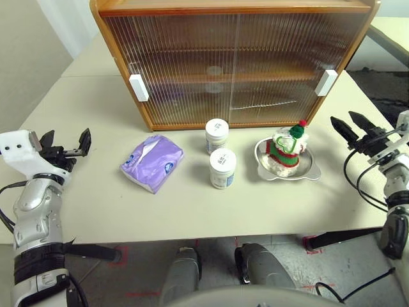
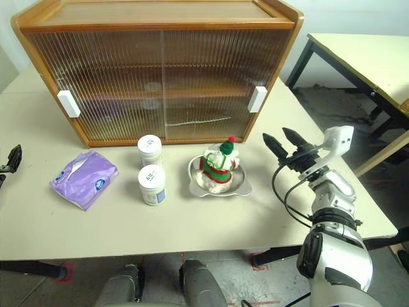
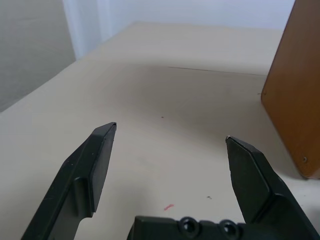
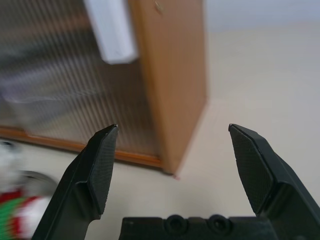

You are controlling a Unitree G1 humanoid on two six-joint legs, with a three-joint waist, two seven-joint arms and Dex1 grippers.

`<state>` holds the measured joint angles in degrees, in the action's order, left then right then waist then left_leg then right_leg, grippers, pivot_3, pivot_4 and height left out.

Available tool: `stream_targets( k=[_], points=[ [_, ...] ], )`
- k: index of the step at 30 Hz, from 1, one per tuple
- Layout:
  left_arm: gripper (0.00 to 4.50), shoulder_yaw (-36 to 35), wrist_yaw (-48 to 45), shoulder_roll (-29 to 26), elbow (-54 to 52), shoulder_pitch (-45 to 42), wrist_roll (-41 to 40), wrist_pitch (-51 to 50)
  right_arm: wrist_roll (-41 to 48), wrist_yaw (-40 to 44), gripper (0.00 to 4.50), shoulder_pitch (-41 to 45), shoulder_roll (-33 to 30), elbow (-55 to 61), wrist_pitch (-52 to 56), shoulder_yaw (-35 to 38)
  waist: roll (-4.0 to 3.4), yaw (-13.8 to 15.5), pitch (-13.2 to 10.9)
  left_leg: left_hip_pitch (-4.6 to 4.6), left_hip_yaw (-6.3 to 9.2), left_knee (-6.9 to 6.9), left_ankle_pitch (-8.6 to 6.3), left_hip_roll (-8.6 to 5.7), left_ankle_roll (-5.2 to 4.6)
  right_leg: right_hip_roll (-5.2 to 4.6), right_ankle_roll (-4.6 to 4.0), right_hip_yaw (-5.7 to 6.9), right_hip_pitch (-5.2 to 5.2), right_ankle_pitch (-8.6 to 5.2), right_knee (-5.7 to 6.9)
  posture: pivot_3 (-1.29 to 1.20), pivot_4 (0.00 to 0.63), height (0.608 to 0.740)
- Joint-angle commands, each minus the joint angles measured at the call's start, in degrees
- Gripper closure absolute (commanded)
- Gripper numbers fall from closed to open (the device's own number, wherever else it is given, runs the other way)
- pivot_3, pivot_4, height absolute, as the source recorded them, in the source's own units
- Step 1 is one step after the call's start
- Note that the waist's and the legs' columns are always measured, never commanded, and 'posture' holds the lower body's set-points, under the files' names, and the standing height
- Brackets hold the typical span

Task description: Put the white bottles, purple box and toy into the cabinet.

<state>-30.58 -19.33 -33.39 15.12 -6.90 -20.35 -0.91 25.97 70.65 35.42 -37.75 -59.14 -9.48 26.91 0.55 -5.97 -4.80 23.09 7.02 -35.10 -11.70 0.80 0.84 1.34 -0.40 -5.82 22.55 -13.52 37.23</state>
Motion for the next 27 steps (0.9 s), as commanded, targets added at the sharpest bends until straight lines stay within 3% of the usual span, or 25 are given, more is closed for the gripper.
stream_targets(
  k=[1, 5, 8, 11, 13, 19, 27],
  points=[
    [0.0, -0.2, -0.9, -0.6, 1.9, -0.4, -0.1, 0.0, 3.3, 7.8, 0.08, -1.9, -1.9, 8.6, 11.7, -2.2, 0.0, -0.3, 0.0, 0.01, -0.01, -0.03, 0.0, -0.02, 0.0, 0.02, 0.0, 0.0, 0.0, 0.0, 0.0, -0.23, 0.101, 0.74],
    [0.0, -0.4, -1.5, -0.2, -0.1, 0.2, -1.2, -1.4, 7.4, 11.4, 0.08, -4.3, -2.7, 22.1, 23.7, -4.5, -0.01, -0.9, 0.0, 0.09, -0.07, -0.44, -0.04, -0.07, -0.02, 0.54, 0.03, -0.03, -0.13, -0.01, 0.0, -0.21, 0.102, 0.74],
    [0.61, -1.8, -1.8, -0.4, -0.2, 1.5, -1.9, -1.3, 11.0, 11.3, 0.0, -5.8, -4.2, 31.5, 32.1, -4.6, 0.02, -1.1, 0.0, 0.04, 0.01, -0.8, -0.21, -0.19, 0.02, 0.91, 0.0, -0.13, -0.31, 0.02, -0.01, -0.2, 0.102, 0.74],
    [1.61, -2.0, -1.9, 0.2, -1.6, 2.8, -2.6, -1.6, 12.1, 12.4, 0.0, -7.7, -5.5, 39.1, 36.5, -6.8, 0.03, -1.3, 0.0, -0.07, -0.01, -0.8, -0.21, -0.23, 0.04, 0.98, 0.11, -0.12, -0.41, -0.08, 0.0, -0.21, 0.108, 0.74],
    [2.29, -1.2, -2.5, 0.5, -2.4, 3.0, -2.7, -1.6, 12.1, 13.2, 0.0, -9.1, -5.6, 43.2, 36.9, -8.5, 0.08, -1.6, -0.1, -0.07, -0.11, -0.8, -0.2, -0.28, 0.07, 1.03, 0.5, -0.09, -0.44, -0.34, 0.0, -0.22, 0.112, 0.74],
    [4.43, -0.6, -3.6, 0.1, -4.5, 1.0, -2.8, -0.8, 14.0, 12.1, 0.0, -9.1, -3.5, 50.7, 36.2, -10.0, 0.09, -1.6, -0.1, -0.03, 0.01, -0.82, -0.13, -0.33, 0.12, 1.0, 0.54, -0.09, -0.44, -0.37, 0.0, -0.23, 0.117, 0.74],
    [4.47, 1.9, -4.6, -1.6, -10.9, 0.3, -1.7, -4.7, 12.8, 11.4, 0.0, -6.1, 0.8, 51.6, 31.2, -12.9, 0.1, -1.7, -0.1, 0.05, 0.24, -0.78, -0.17, -0.3, 0.12, 1.01, 0.52, -0.15, -0.31, -0.41, 0.0, -0.21, 0.115, 0.74]
  ],
)
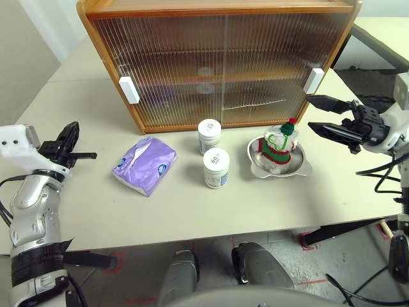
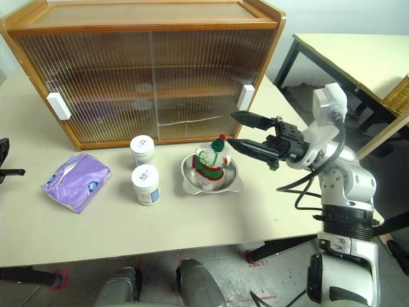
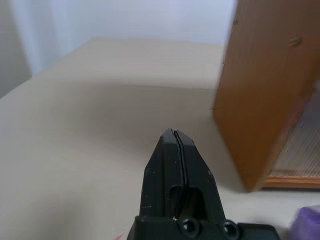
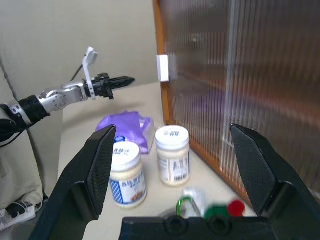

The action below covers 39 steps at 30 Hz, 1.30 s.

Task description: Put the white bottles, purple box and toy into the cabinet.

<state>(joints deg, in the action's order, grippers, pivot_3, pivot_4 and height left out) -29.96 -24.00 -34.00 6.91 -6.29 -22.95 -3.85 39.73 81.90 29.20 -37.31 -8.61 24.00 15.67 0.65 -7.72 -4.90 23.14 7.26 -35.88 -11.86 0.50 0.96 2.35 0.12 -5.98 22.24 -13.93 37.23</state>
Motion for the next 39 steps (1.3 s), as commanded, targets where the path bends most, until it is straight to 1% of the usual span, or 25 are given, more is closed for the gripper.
stream_targets(
  k=[1, 2, 4, 5, 10, 16, 20, 26, 39],
  points=[
    [4.47, 1.8, 0.1, -1.4, -3.9, -0.4, 1.2, -2.4, -1.3, 0.1, 0.0, -0.1, 0.6, 1.4, -3.1, -2.0, 0.0, 0.0, 0.0, 0.01, 0.0, 0.01, -0.02, 0.0, 0.0, 0.0, -0.04, 0.0, 0.01, -0.01, 0.0, -0.21, 0.114, 0.74],
    [4.47, 2.2, 0.3, -1.7, -5.1, -0.7, 1.4, -3.1, -1.3, -0.2, 0.0, -0.3, 0.9, 1.8, -3.7, -2.1, -0.01, 0.1, 0.0, 0.03, 0.01, 0.01, -0.03, 0.0, 0.01, 0.0, -0.08, 0.0, 0.04, 0.0, 0.0, -0.21, 0.112, 0.74],
    [4.47, 2.8, 1.5, -1.8, -6.8, -1.7, 1.7, -4.5, -1.5, -0.6, 0.0, -0.8, 1.2, 2.2, -4.7, -2.5, 0.0, 0.3, 0.0, 0.09, 0.0, 0.01, -0.06, 0.0, -0.01, 0.0, -0.5, 0.01, 0.07, 0.23, 0.0, -0.21, 0.108, 0.74],
    [4.47, 3.1, 2.1, -1.7, -7.5, -2.3, 1.9, -5.3, -1.9, -0.6, 0.0, -0.9, 1.2, 2.1, -5.4, -2.7, 0.0, 0.4, 0.0, 0.11, -0.01, 0.01, -0.07, -0.02, -0.02, 0.0, -0.55, 0.04, 0.08, 0.25, -0.02, -0.21, 0.106, 0.74],
    [4.47, 4.7, 4.1, -0.8, -8.8, -4.4, 3.4, -7.2, -2.6, -1.6, 0.0, -0.9, 1.8, 1.8, -8.3, -3.0, 0.01, 0.5, 0.0, 0.13, -0.04, 0.0, -0.08, -0.02, -0.04, -0.01, -0.56, 0.04, 0.08, 0.25, -0.05, -0.21, 0.095, 0.74],
    [4.47, 5.5, 6.9, 0.3, -11.7, -4.6, 4.7, -8.6, -1.9, -2.4, 0.0, -2.2, 0.3, 2.1, -8.5, -2.1, 0.02, 0.6, 0.0, 0.14, -0.18, -0.02, -0.08, -0.03, -0.04, 0.0, -0.55, 0.05, 0.07, 0.25, -0.05, -0.21, 0.093, 0.74],
    [4.47, 7.1, 7.4, 0.9, -11.4, -4.9, 7.4, -5.7, -1.6, -2.2, 0.0, -2.3, -0.2, 1.6, -8.8, -2.2, 0.03, 0.6, 0.0, 0.1, -0.35, -0.04, -0.07, -0.04, -0.03, 0.02, -0.55, 0.1, 0.03, 0.25, -0.04, -0.21, 0.09, 0.74],
    [4.47, 8.4, 6.5, 2.3, -11.0, -6.6, 7.1, -5.3, -1.7, -2.3, 0.0, -2.7, -0.1, 1.7, -9.1, -2.5, 0.03, 0.6, 0.0, 0.07, -0.34, -0.14, -0.07, -0.04, -0.04, 0.02, -0.54, 0.16, -0.06, 0.27, -0.04, -0.22, 0.089, 0.74],
    [4.47, 10.9, 4.7, 3.1, -7.2, -10.6, 7.7, -3.8, -2.2, -2.6, 0.0, -2.8, 0.0, 1.3, -10.1, -3.0, 0.02, 0.3, 0.1, 0.06, -0.35, -0.44, -0.08, -0.05, -0.07, 0.03, -0.39, 0.18, -0.22, 0.35, -0.04, -0.23, 0.086, 0.74]
  ],
)
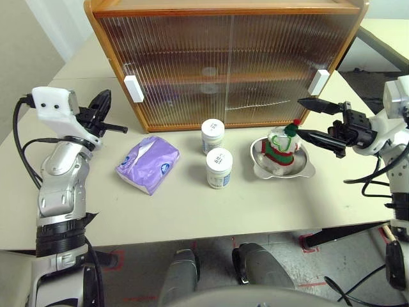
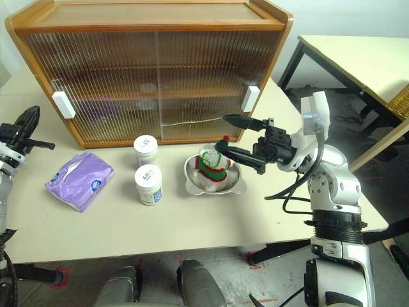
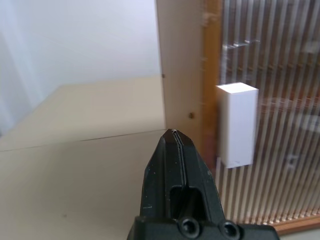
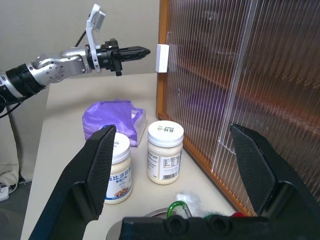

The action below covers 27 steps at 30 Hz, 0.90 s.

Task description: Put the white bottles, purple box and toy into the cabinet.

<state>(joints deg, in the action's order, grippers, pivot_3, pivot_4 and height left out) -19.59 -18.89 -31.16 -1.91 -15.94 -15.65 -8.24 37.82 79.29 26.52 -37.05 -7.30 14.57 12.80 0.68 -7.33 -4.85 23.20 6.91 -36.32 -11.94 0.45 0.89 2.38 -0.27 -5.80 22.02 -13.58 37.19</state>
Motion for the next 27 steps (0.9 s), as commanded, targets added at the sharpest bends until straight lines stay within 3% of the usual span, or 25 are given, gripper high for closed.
stream_targets(
  k=[1, 21, 27],
  points=[
    [4.47, 0.7, -0.6, 0.3, 1.9, -1.2, 0.5, 0.6, -0.4, 0.0, 0.0, -0.1, -0.2, 0.1, -0.7, -0.3, 0.0, 0.0, 0.0, 0.0, 0.0, -0.03, 0.0, 0.0, 0.0, 0.0, 0.01, 0.0, -0.01, 0.01, 0.0, -0.23, 0.086, 0.74],
    [4.47, 4.5, -3.7, 1.7, 7.3, -5.6, 1.1, 2.7, -0.2, -1.3, 0.0, -0.2, 0.7, 1.0, -0.9, -1.0, -0.01, 0.0, 0.0, -0.01, 0.04, -0.18, 0.04, 0.0, -0.06, -0.01, 0.17, 0.01, -0.11, 0.06, 0.0, -0.25, 0.086, 0.74],
    [4.47, 6.4, -3.8, 3.5, 7.7, -7.1, 1.5, 3.1, -0.2, -1.9, 0.0, -0.9, 1.0, 1.8, -1.0, -0.9, -0.02, 0.1, 0.0, 0.01, 0.32, -0.44, 0.09, -0.01, -0.13, -0.06, 0.64, 0.0, -0.23, -0.09, 0.0, -0.26, 0.088, 0.74]
  ],
)
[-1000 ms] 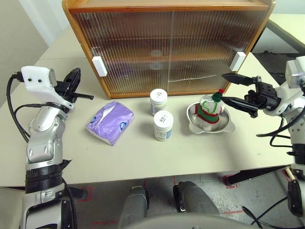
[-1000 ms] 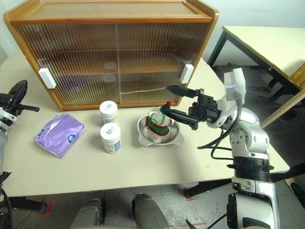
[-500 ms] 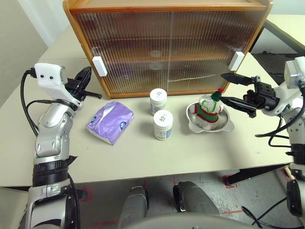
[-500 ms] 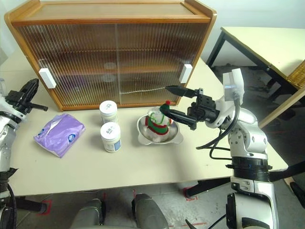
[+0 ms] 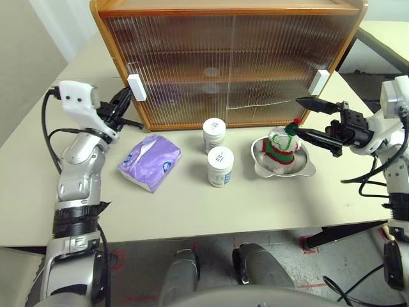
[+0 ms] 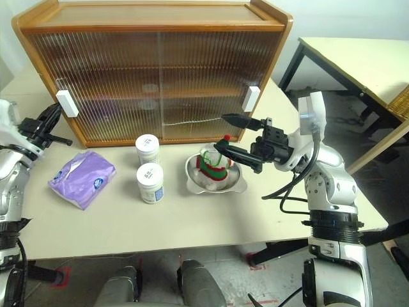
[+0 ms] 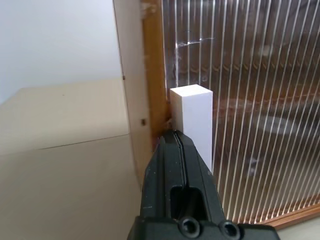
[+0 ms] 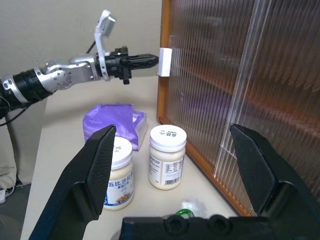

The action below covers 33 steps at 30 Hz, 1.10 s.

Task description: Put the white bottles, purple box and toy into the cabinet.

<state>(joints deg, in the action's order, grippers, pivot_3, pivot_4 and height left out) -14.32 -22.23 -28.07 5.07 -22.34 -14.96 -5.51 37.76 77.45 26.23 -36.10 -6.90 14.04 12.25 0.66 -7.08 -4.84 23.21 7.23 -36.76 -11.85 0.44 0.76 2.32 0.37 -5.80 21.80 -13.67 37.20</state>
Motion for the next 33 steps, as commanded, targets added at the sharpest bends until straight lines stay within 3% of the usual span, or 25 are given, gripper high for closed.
stream_targets(
  k=[1, 16, 33],
  points=[
    [4.47, 1.1, -0.5, 0.4, 0.9, -1.0, 0.8, 0.5, -0.1, -0.3, 0.0, -0.7, 0.1, 1.5, -0.5, -0.3, 0.0, -0.3, 0.0, 0.0, 0.06, 0.0, 0.0, -0.01, -0.01, -0.01, 0.01, -0.04, 0.0, 0.0, 0.0, -0.26, 0.089, 0.74],
    [4.47, 4.4, -2.1, 2.9, 5.3, -7.1, 1.9, 1.9, -0.2, -0.8, 0.0, -0.5, -0.7, 1.7, -0.5, 0.0, 0.0, -0.5, 0.0, 0.18, -0.13, -0.04, -0.07, -0.11, -0.11, -0.03, 0.15, 0.0, 0.09, -0.06, -0.03, -0.28, 0.085, 0.74],
    [4.47, 10.4, -4.2, 9.4, 9.9, -12.6, 3.8, 4.6, -0.2, -1.5, 0.0, -1.3, -2.0, 2.3, -0.8, 0.7, 0.0, -1.9, 0.0, 0.23, -0.35, -0.12, -0.05, -0.28, -0.23, 0.0, 0.49, 0.02, 0.0, -0.07, -0.12, -0.31, 0.09, 0.74]
  ],
)
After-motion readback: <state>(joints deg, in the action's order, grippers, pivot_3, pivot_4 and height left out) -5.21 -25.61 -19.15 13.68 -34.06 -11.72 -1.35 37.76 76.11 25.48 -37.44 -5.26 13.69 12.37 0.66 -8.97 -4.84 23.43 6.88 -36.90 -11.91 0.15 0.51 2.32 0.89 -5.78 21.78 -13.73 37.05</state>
